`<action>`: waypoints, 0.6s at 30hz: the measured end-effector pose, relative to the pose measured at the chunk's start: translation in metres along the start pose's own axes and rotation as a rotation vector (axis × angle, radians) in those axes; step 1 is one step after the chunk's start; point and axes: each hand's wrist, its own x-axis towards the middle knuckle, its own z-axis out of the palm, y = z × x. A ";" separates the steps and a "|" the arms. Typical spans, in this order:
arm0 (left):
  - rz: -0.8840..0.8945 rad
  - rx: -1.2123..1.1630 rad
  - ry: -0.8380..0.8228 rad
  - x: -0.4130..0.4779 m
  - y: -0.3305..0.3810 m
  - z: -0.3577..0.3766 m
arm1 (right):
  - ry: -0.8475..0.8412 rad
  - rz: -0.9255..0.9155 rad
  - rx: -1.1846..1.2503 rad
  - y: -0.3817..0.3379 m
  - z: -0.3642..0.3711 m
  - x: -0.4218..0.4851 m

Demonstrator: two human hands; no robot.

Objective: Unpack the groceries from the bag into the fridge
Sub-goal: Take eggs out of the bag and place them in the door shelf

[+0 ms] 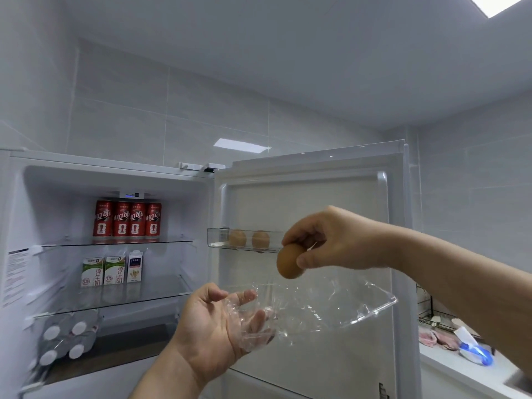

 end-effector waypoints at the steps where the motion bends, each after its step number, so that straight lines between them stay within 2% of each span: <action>1: 0.001 0.004 0.000 0.001 0.002 -0.001 | 0.015 -0.002 0.016 0.000 -0.001 0.006; 9: -0.017 0.090 -0.038 0.009 0.019 -0.013 | 0.105 0.028 0.105 -0.004 -0.002 0.058; 18: -0.146 0.103 -0.192 0.036 0.045 -0.035 | 0.136 0.104 0.008 -0.006 -0.002 0.121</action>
